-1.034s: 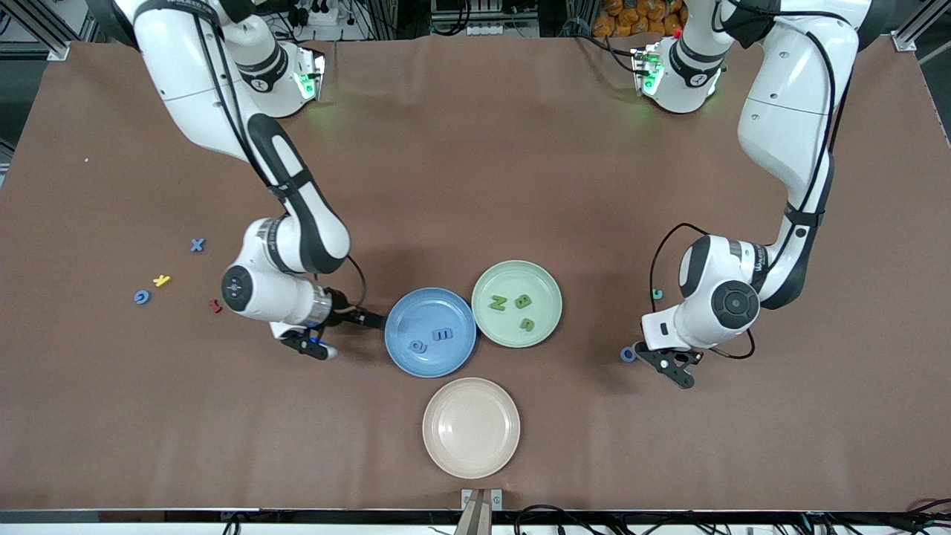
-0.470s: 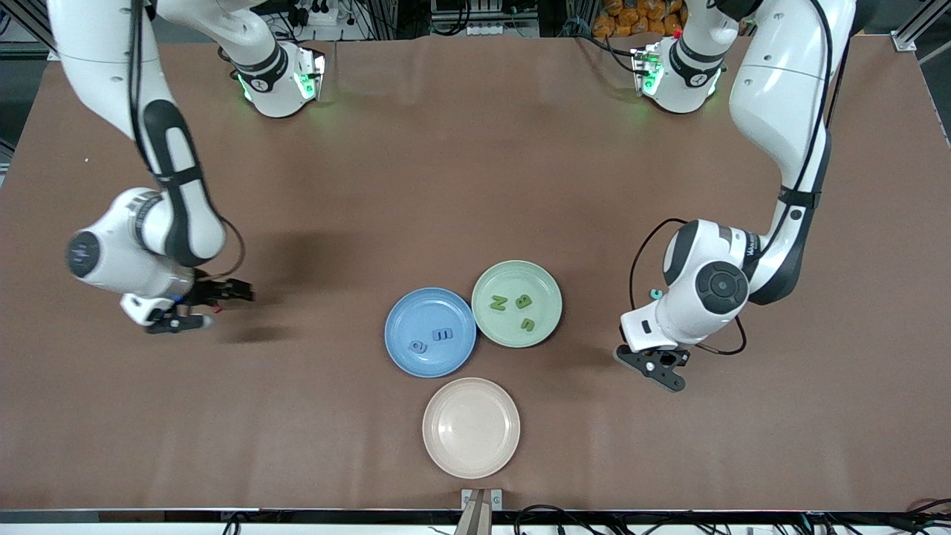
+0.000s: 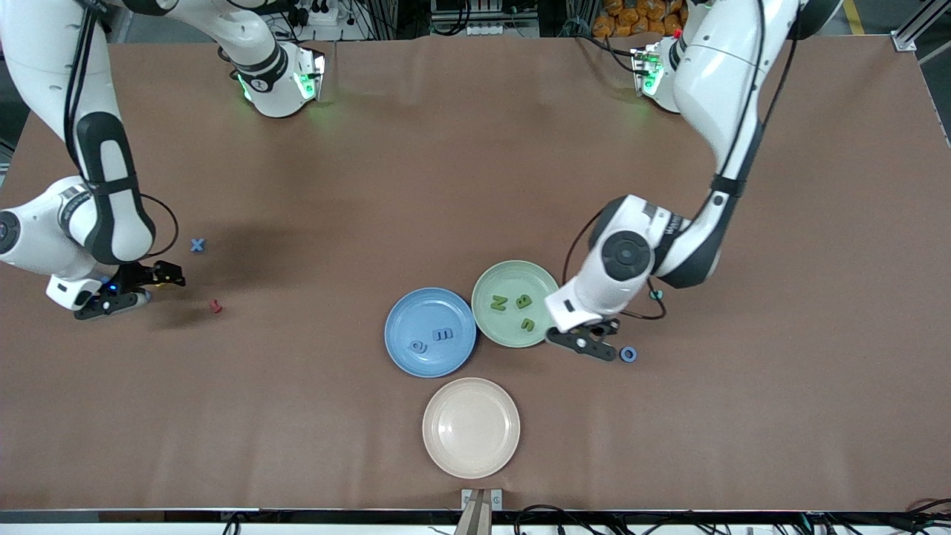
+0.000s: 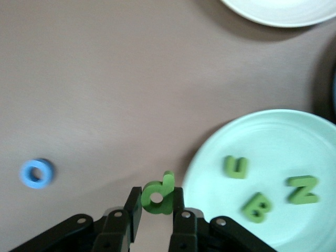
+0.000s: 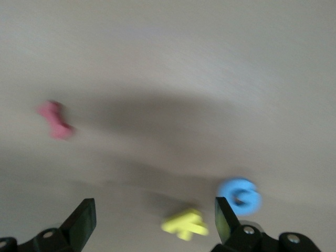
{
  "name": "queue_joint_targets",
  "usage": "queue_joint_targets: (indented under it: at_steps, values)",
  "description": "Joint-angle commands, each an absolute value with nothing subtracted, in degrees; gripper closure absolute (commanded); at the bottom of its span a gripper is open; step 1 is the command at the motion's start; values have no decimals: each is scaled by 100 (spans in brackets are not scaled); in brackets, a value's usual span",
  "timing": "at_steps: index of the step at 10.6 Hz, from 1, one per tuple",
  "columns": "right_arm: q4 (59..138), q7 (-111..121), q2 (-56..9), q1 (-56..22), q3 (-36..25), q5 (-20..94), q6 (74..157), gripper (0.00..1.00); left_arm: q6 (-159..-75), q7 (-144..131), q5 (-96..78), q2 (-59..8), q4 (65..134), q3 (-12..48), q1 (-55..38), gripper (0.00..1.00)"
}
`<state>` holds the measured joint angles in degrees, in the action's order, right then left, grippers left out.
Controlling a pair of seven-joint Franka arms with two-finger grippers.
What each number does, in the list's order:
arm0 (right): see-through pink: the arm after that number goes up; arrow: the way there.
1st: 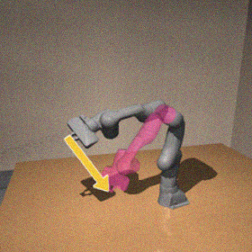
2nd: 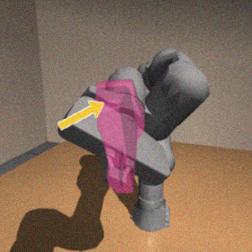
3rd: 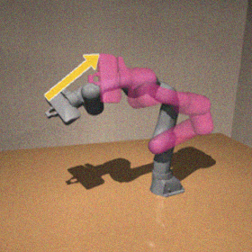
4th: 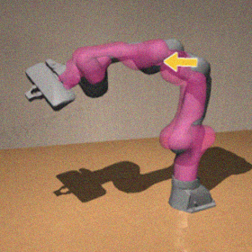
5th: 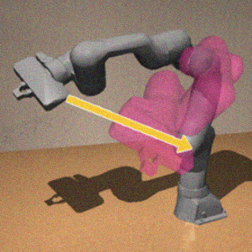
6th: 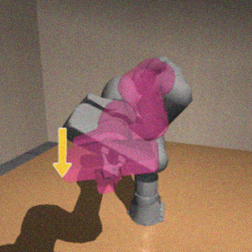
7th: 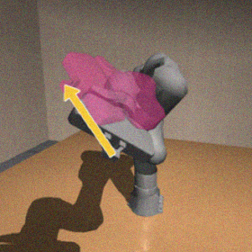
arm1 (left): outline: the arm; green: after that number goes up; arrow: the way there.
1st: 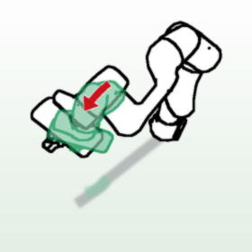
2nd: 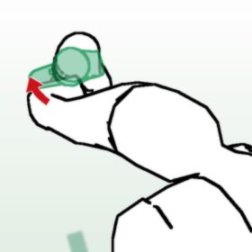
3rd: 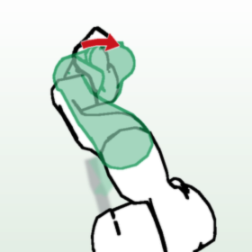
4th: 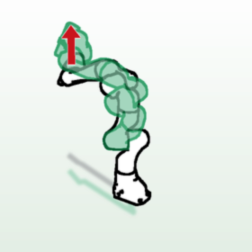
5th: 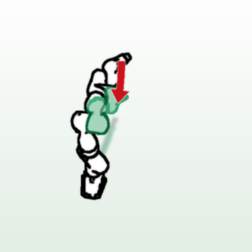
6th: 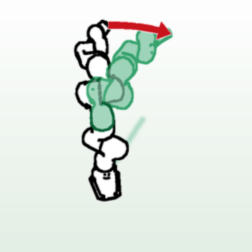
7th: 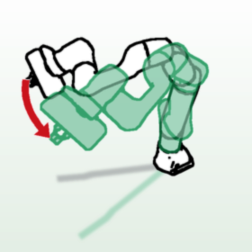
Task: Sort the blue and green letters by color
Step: 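Place the d on the green plate while the right gripper grasps the G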
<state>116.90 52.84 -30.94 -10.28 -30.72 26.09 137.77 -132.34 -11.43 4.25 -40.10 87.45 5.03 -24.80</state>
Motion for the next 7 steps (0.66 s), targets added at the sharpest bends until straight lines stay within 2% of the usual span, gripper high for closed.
queue_joint_targets:
  at_steps: [1, 4, 5, 7]
  values:
    - [11664, 5511, -3146, -669, -3024, 2566, 13948, 0, -13227, -2273, 448, -4288, 8491, 431, -2995, 100]
    - [11348, 5511, -3444, -545, -3015, 2636, 13940, 0, -13245, -3125, 439, -4544, 8288, 422, -3268, 100]
    - [11155, 5511, -3593, -354, -2971, 2645, 13939, 0, -13245, -3312, 474, -4518, 8279, 396, -3296, 1]
    - [10890, 5502, -3752, 42, -2568, 2646, 13931, 0, -13236, -3340, 492, -4265, 8279, 387, -3235, 0]
